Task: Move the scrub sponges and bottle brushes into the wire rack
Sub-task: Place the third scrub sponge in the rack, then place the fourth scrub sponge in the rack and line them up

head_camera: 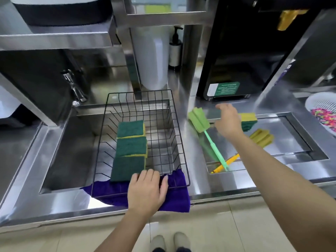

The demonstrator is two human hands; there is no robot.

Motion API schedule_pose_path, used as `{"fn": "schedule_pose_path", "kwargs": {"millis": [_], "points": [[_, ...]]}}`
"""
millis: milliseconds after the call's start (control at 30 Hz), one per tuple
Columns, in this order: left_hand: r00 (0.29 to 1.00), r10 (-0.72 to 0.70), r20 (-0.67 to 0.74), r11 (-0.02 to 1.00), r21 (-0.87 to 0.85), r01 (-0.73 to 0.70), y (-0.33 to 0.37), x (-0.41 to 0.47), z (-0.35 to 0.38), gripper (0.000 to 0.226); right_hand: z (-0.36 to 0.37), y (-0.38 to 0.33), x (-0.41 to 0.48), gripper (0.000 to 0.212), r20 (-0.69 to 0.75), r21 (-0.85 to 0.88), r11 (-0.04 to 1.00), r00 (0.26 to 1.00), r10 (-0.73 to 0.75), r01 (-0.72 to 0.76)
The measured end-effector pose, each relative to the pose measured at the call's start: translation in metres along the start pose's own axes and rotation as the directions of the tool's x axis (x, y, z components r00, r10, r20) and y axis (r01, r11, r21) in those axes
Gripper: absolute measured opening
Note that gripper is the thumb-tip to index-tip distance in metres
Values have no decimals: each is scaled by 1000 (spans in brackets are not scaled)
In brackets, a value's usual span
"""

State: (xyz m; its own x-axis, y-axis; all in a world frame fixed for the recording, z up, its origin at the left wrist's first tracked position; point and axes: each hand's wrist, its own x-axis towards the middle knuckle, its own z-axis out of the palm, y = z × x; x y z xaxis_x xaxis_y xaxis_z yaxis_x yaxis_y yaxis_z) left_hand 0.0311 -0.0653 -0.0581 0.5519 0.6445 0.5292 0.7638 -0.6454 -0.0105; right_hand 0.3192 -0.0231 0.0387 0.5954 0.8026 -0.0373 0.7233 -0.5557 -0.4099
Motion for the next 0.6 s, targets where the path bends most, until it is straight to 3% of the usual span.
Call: {"fn": "schedule_pose_path", "kwargs": {"millis": [200, 400, 600], "points": [[998, 59, 12, 998, -19, -59, 11, 5, 4, 46, -8, 46, 16, 71, 120, -251, 968, 993, 4, 26], [999, 44, 13, 999, -16, -44, 10, 8, 5, 55, 0, 62, 18, 76, 105, -417, 909, 993, 47, 1], [999, 42, 16, 999, -15, -41, 9, 8, 5, 53, 7, 65, 17, 42, -11, -570, 821, 1000, 23, -26]]}}
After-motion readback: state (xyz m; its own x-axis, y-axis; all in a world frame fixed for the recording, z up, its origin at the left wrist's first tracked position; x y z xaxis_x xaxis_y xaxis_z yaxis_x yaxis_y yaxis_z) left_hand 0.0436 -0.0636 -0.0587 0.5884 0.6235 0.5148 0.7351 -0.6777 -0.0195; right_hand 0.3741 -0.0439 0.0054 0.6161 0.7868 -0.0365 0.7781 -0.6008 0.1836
